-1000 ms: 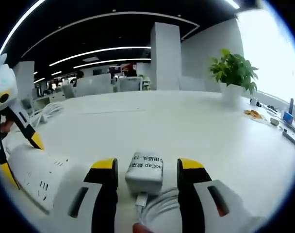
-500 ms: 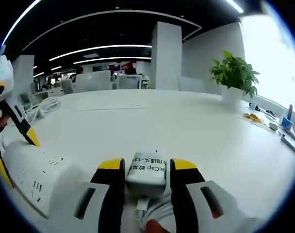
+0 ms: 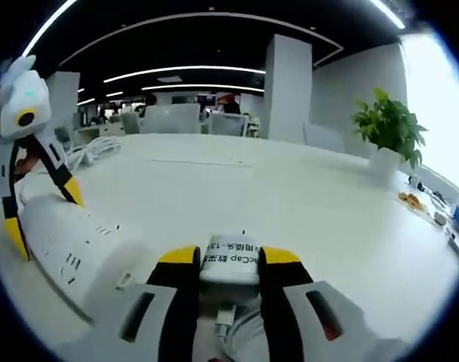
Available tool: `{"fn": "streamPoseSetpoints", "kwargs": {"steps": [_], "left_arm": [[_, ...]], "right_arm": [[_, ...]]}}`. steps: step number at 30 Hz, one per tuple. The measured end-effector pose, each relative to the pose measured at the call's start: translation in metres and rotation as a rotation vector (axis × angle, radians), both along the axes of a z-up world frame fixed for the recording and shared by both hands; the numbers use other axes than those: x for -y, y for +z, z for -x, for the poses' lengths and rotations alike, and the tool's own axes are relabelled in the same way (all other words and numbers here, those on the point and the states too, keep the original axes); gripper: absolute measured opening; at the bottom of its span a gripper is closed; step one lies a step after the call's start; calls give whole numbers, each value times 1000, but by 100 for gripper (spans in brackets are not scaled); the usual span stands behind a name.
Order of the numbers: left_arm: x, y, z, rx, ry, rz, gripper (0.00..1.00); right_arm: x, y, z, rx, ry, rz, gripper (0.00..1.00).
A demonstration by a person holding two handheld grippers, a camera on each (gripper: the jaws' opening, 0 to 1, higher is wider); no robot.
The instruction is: Straighten the power strip on the desk, plug the charger into it
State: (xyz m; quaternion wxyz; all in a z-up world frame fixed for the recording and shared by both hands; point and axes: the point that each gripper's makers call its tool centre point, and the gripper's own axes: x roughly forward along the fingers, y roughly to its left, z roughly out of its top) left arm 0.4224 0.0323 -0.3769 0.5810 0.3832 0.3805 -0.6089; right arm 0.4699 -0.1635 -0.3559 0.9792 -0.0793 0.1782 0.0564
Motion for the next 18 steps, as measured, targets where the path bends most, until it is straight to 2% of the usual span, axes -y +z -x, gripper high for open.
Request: {"fn": "streamPoseSetpoints", "kwargs": {"steps": [5, 8, 11, 18], "left_arm": [[1, 0, 0, 0, 0, 0, 70], [1, 0, 0, 1, 0, -1, 70], [2, 0, 0, 0, 0, 0, 70], [1, 0, 0, 1, 0, 0, 70]], "right_arm": [[-13, 1, 8, 6, 237, 5, 30], [-19, 0, 18, -24, 369, -19, 30], [-25, -1, 28, -43, 457, -43, 30], [-40, -1, 46, -66, 627, 11, 30]]}}
